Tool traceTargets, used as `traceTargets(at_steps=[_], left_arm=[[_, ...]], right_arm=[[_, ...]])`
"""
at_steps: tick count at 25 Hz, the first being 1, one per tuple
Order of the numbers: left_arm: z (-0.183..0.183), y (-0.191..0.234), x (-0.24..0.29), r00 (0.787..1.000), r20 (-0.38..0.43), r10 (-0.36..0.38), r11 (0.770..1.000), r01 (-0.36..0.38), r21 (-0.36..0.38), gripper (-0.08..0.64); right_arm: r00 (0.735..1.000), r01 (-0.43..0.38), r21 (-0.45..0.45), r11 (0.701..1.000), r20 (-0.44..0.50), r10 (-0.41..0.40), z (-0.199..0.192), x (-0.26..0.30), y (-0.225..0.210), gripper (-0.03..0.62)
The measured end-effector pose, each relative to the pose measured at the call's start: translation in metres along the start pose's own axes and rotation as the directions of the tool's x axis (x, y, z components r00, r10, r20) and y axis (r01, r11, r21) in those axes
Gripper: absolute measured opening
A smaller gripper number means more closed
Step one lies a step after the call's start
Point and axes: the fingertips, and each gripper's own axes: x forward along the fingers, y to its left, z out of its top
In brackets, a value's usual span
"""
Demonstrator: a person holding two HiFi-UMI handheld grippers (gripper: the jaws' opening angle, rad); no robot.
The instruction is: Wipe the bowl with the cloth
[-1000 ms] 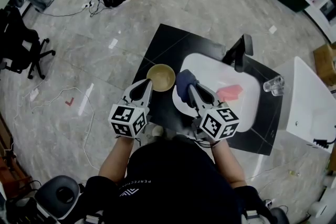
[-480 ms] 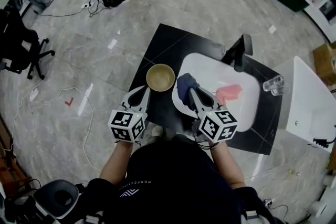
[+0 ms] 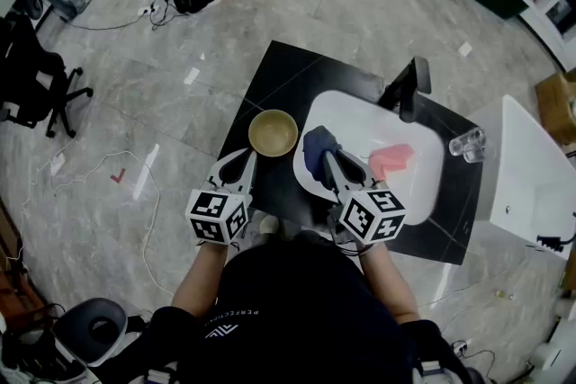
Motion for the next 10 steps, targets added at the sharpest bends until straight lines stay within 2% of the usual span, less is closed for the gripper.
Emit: traceTargets(at_steps=[10], left_arm=[[-0.0039,-0.0019,0.0029,1.0,-0.017,-0.003,1.0,0.003,0.019,0.009]], right_arm=[[1.0,-0.003,0.005,1.0,-0.004,0.003,-0.0018,0.0009,-0.0006,0.055]])
